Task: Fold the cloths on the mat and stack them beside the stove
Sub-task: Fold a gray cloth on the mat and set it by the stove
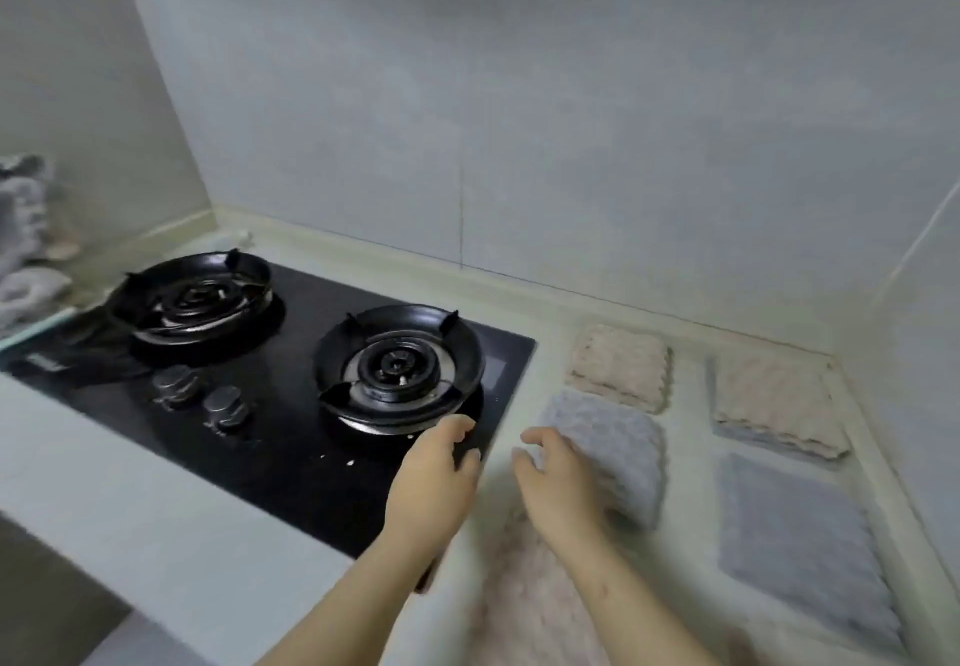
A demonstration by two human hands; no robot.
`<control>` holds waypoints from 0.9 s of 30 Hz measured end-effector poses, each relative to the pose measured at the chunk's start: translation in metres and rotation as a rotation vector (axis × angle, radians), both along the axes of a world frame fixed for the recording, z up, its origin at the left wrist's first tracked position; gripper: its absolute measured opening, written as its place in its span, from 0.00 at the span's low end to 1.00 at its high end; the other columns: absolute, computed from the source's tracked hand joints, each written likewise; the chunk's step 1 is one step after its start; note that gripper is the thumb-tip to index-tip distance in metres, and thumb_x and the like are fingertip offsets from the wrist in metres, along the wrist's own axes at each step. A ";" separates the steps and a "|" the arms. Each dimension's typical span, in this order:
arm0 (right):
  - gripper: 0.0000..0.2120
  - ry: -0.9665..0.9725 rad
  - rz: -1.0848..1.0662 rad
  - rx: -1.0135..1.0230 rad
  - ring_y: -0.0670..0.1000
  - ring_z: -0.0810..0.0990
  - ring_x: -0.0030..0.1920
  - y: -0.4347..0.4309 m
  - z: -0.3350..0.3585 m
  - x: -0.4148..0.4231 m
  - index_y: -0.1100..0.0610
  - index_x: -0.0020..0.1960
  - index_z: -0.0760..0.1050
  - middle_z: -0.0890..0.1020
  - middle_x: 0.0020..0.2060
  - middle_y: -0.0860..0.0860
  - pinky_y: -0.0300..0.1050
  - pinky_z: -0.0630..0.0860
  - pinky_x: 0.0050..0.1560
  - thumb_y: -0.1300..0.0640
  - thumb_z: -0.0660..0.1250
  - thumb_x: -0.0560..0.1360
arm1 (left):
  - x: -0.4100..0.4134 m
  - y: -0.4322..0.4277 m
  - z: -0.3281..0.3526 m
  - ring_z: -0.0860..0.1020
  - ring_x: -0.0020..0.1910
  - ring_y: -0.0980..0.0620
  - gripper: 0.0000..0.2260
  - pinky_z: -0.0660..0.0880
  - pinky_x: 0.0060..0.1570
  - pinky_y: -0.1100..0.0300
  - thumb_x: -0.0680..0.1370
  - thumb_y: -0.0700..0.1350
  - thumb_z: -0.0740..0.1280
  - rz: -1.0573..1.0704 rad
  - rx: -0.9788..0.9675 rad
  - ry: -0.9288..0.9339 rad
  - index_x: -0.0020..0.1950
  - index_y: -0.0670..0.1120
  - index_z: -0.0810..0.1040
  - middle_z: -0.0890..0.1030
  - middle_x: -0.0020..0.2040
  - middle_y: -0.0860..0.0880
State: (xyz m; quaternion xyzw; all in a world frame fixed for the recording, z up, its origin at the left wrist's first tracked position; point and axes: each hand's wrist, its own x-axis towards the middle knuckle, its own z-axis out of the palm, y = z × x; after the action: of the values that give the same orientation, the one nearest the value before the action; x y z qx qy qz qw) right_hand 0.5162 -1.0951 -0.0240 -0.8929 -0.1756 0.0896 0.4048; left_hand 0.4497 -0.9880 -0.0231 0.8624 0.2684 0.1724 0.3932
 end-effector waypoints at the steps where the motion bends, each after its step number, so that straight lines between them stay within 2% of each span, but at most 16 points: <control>1: 0.12 -0.003 0.041 -0.001 0.50 0.74 0.59 0.015 0.000 -0.014 0.51 0.60 0.73 0.76 0.59 0.48 0.45 0.71 0.60 0.53 0.60 0.78 | -0.020 0.013 -0.001 0.74 0.58 0.56 0.15 0.68 0.54 0.64 0.78 0.44 0.61 0.059 -0.021 0.009 0.65 0.50 0.71 0.76 0.61 0.54; 6: 0.12 0.011 0.262 0.022 0.48 0.72 0.60 0.084 -0.001 -0.096 0.50 0.60 0.73 0.75 0.59 0.45 0.45 0.69 0.62 0.53 0.60 0.78 | -0.116 0.069 -0.002 0.74 0.57 0.56 0.15 0.71 0.56 0.61 0.78 0.45 0.61 0.247 -0.073 0.012 0.65 0.52 0.71 0.76 0.59 0.54; 10: 0.12 0.056 0.398 0.031 0.49 0.71 0.60 0.151 -0.004 -0.166 0.51 0.60 0.73 0.75 0.59 0.47 0.46 0.69 0.62 0.55 0.59 0.77 | -0.200 0.124 -0.002 0.75 0.55 0.56 0.14 0.73 0.56 0.58 0.78 0.46 0.60 0.359 -0.104 0.002 0.63 0.54 0.70 0.76 0.58 0.54; 12: 0.12 0.059 0.456 0.042 0.48 0.72 0.60 0.189 -0.005 -0.205 0.52 0.60 0.73 0.76 0.58 0.47 0.44 0.69 0.61 0.55 0.59 0.78 | -0.245 0.157 -0.003 0.75 0.53 0.56 0.13 0.75 0.55 0.56 0.78 0.46 0.60 0.411 -0.098 0.001 0.63 0.54 0.70 0.76 0.57 0.55; 15: 0.10 0.080 0.527 0.054 0.46 0.73 0.58 0.244 -0.006 -0.265 0.51 0.58 0.73 0.77 0.57 0.46 0.40 0.69 0.57 0.56 0.60 0.78 | -0.312 0.205 -0.003 0.75 0.52 0.56 0.14 0.73 0.50 0.61 0.79 0.46 0.59 0.470 -0.077 0.007 0.64 0.53 0.69 0.76 0.57 0.54; 17: 0.08 0.101 0.569 0.069 0.45 0.73 0.55 0.275 -0.007 -0.300 0.49 0.55 0.73 0.77 0.57 0.46 0.39 0.70 0.55 0.55 0.60 0.78 | -0.349 0.235 -0.003 0.76 0.52 0.55 0.14 0.74 0.51 0.61 0.79 0.46 0.59 0.497 -0.066 0.018 0.65 0.53 0.69 0.76 0.58 0.53; 23: 0.11 0.132 0.670 0.055 0.44 0.71 0.55 0.347 -0.003 -0.373 0.51 0.60 0.73 0.75 0.60 0.45 0.37 0.67 0.51 0.55 0.58 0.79 | -0.426 0.302 0.001 0.75 0.49 0.56 0.14 0.72 0.47 0.63 0.79 0.45 0.59 0.574 -0.059 0.050 0.64 0.52 0.71 0.77 0.58 0.53; 27: 0.11 0.147 0.726 0.050 0.43 0.70 0.53 0.392 -0.001 -0.400 0.51 0.60 0.73 0.75 0.59 0.46 0.36 0.66 0.51 0.55 0.58 0.79 | -0.459 0.341 0.001 0.75 0.52 0.55 0.14 0.72 0.51 0.61 0.78 0.45 0.60 0.653 -0.089 0.032 0.64 0.52 0.72 0.78 0.57 0.53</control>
State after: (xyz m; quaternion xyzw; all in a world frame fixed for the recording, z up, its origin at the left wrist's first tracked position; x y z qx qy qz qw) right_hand 0.1166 -0.7026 -0.0250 -0.7536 -0.4536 0.2868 0.3796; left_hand -0.0088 -0.6468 -0.0221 0.7151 0.5442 0.2640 0.3503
